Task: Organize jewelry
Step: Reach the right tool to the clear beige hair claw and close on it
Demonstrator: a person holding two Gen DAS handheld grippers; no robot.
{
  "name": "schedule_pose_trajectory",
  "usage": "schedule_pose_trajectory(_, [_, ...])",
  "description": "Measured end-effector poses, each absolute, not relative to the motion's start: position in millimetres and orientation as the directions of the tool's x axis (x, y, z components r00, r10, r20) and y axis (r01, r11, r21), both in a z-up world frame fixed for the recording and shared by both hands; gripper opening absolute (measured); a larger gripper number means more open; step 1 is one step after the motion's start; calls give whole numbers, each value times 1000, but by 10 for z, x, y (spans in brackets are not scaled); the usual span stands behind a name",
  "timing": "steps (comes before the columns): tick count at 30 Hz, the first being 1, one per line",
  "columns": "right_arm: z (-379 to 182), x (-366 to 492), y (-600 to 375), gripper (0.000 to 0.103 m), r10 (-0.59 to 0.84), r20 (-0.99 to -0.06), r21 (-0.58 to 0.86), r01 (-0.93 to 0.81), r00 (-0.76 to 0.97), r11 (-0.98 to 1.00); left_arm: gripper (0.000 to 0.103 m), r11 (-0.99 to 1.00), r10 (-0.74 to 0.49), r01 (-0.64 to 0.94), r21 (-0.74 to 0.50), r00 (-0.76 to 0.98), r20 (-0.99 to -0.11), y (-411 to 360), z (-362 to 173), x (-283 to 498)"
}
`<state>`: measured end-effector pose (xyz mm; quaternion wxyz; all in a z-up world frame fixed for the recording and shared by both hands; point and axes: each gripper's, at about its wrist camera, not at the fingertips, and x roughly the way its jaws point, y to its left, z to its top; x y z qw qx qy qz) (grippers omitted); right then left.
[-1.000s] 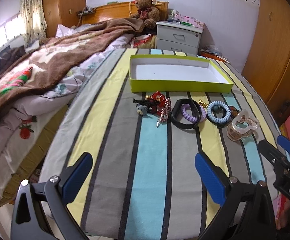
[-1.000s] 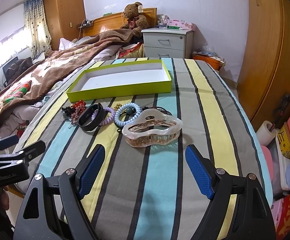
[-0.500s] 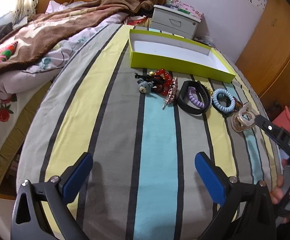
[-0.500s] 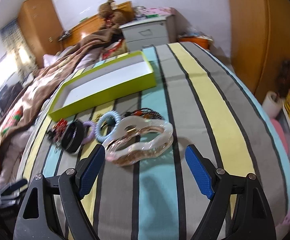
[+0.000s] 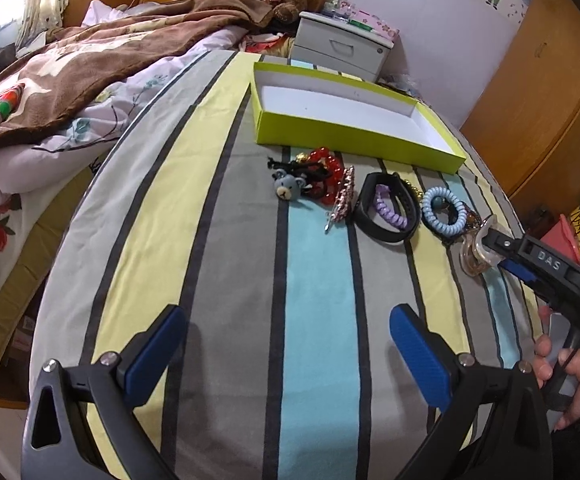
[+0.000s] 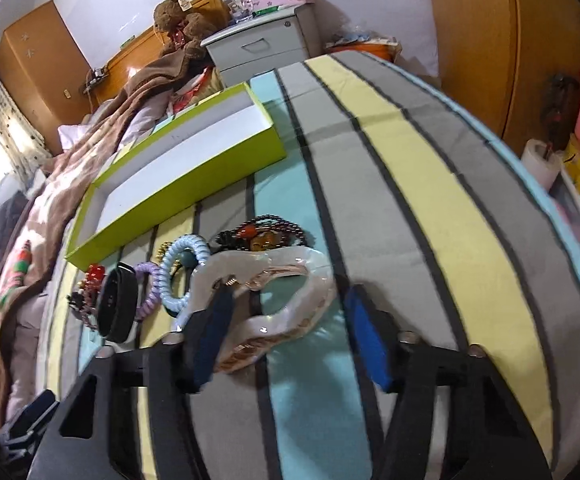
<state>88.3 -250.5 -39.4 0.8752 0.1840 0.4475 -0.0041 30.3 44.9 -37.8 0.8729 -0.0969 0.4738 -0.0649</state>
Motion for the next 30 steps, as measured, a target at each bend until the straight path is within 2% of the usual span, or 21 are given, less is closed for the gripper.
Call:
schedule_pose_trajectory(6, [-372,870,-2526,36,186,-778,332,142,600,932,103,964,-243,39,-261,524,-817,457,-380,352])
schedule_pose_trajectory(9, [-358,848,-2571,36,194,-777,331,126,599,935,103,943,-312,63,-326,505,-805,440,-360,402])
schedule_pose_trajectory(15, [-293,761,-2666,36,176,-766,301,103,619,948,102,965,-254,92,-246,566,-784,215,-196,495])
schedule_pose_trajectory(17, [-260,730,-2719,36,182,-757,307,96,627,947,96,969,-247,119,-218,570,-784,84,-164,558])
schedule_pose_trajectory(21, [-201,695,-2834,36,163,-749,294,101,642,951,92,965,-253,210,-158,589,-767,-203,-108,652])
schedule_pose_trajectory(23, [-188,692,-2902,36,166,-747,301,104,644,948,82,956,-274,254,-146,595,-756,-316,-108,714])
schedule_pose_trajectory(27, [-206,677,-2983,36,164,-747,300,107,644,948,74,941,-304,310,-137,594,-745,-492,-108,791])
schedule_pose_trajectory(28, [-216,674,-2996,36,163,-748,299,106,643,948,67,940,-299,317,-125,591,-749,-536,-116,813])
schedule_pose_trajectory(30, [-229,677,-3026,36,164,-748,301,109,644,947,61,942,-281,320,-99,592,-755,-614,-122,849])
